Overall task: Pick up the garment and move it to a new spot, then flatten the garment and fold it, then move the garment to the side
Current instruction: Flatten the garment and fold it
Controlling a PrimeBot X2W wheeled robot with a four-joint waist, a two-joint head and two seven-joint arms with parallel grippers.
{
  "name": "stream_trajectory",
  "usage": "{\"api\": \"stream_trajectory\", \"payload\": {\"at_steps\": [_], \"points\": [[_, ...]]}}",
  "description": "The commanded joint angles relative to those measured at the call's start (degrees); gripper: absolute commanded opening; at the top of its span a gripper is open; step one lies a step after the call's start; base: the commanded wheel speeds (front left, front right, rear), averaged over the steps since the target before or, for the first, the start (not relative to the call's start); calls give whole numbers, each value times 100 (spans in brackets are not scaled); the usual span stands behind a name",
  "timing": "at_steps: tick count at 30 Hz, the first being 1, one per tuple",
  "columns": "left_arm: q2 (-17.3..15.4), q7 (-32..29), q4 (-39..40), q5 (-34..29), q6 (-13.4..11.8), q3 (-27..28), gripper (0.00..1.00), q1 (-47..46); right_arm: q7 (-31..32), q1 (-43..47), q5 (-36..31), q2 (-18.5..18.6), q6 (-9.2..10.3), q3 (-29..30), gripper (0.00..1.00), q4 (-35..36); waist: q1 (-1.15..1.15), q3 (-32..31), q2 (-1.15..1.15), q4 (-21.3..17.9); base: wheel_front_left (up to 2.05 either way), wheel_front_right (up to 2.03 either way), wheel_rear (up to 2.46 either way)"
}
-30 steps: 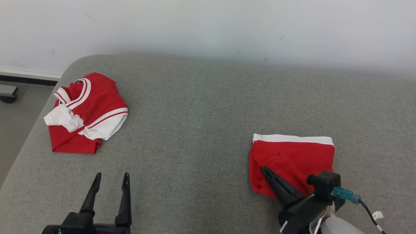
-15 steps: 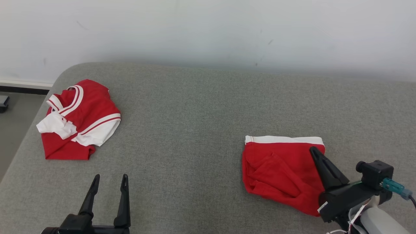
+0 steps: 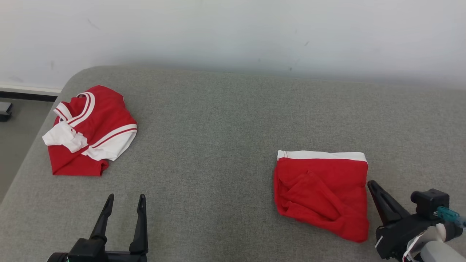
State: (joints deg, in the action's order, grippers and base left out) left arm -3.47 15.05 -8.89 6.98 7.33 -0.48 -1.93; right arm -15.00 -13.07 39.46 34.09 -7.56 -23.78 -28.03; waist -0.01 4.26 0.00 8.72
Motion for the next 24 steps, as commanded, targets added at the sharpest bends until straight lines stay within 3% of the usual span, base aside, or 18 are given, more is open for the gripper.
{"api": "stream_trajectory", "payload": {"at_steps": [1, 15, 24], "points": [[-8, 18, 1, -18, 6, -18, 100, -56, -26, -139, -66, 16, 12, -159, 0, -91, 1, 33, 0, 41, 0, 0, 0], [-44, 18, -66, 25, 10, -51, 100, -106, -25, -699, 271, -136, 12, -1498, 0, -907, 1, 91, 0, 278, 0, 0, 0], [-29, 18, -37, 10, 10, -35, 100, -40, -15, -714, 597, -263, 12, -1948, 0, -266, 1, 40, 0, 278, 0, 0, 0]]}}
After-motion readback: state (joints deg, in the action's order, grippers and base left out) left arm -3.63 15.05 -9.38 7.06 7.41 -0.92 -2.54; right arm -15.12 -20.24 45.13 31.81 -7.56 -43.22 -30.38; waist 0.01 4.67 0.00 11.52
